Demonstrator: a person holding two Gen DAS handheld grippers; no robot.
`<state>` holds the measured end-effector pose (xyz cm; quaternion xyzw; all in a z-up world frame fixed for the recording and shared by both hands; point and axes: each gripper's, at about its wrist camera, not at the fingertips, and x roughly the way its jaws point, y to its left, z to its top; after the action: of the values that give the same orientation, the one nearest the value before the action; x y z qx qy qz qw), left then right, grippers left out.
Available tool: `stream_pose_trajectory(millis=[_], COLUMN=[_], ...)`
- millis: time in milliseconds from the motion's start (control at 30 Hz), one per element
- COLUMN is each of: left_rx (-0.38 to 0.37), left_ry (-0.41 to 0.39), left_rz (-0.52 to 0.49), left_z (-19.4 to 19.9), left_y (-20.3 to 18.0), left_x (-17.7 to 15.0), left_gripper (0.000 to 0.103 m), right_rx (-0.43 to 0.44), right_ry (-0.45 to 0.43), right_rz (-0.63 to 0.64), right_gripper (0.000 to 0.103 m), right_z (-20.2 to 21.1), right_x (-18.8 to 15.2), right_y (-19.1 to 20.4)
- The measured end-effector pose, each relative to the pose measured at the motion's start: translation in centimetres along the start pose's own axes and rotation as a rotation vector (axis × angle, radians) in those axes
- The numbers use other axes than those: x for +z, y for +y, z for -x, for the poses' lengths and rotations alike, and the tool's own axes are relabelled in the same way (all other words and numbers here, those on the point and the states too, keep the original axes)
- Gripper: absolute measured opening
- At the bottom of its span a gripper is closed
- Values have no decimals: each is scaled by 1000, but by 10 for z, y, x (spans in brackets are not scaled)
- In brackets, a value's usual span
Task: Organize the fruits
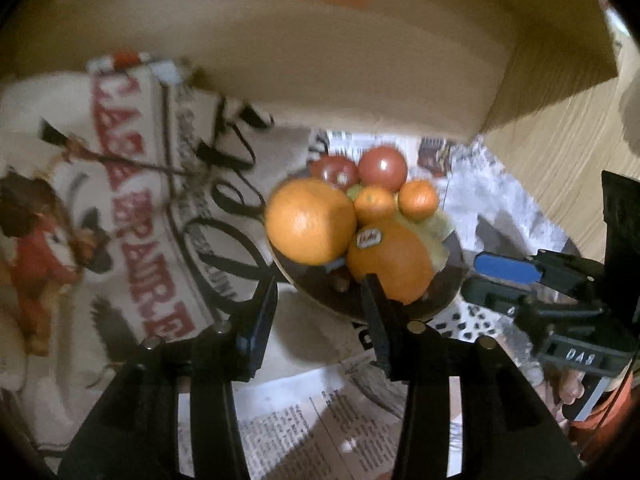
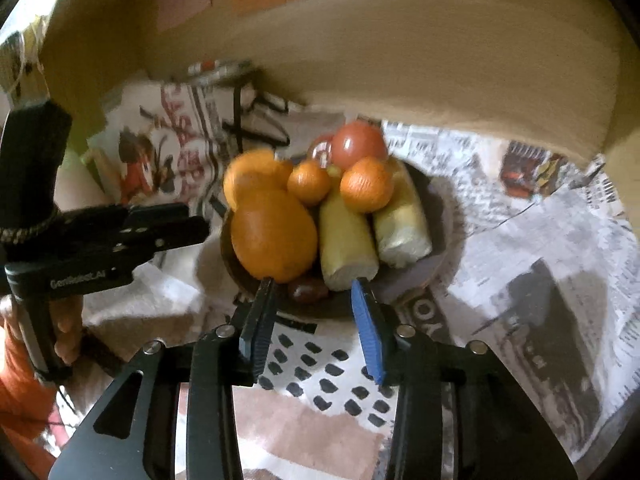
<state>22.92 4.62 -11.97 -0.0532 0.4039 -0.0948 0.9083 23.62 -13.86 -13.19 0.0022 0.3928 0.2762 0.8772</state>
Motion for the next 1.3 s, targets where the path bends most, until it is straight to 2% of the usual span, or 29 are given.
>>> stream_pose_trajectory(millis=[167,400,600,667,700,733,800,900,1000,1033,1067,1200,1300], left_rx=[26,66,85,91,93,96,109,116,139,145,147,136,150], left_ry=[-132,-325,-428,-459,-478,-489,-520,-542,-570,-577,-581,-576,-582], left_rz=[-3,-36,-58,-65,-69,-70,-72,-74,-80,-81,-80,-68,-68], left_z=[52,130,179,192,201,205,217,230,239,242,244,248,249], left_y=[-9,-34,-51,-57,-61,-63,-69,-75,-81,-82,-84,-85,-86], left_x=[5,5,-3,-7,-10,-12,-18,-25,-33,-35,-37,-41,-44], left_gripper=[44,44,44,48,54,59,61,70,81,85,87,95,100], right_rx=[-9,-36,-48,-50,-50,-50,-51,-63,-88,-97,-105,-125,-136], right_ry=[-125,-310,-441,-470,-488,-498,-522,-547,-567,-577,-585,-595,-601], right_rz=[-7,25,53,60,64,65,70,77,82,81,79,81,70], right_gripper=[39,39,39,40,40,42,47,58,70,77,82,89,99], right_z=[44,111,165,177,184,189,199,209,217,219,221,226,226], right_x=[8,12,3,0,-3,-5,-10,-16,-21,-23,-25,-30,-33], right_y=[9,35,58,65,68,70,76,83,87,88,89,90,89])
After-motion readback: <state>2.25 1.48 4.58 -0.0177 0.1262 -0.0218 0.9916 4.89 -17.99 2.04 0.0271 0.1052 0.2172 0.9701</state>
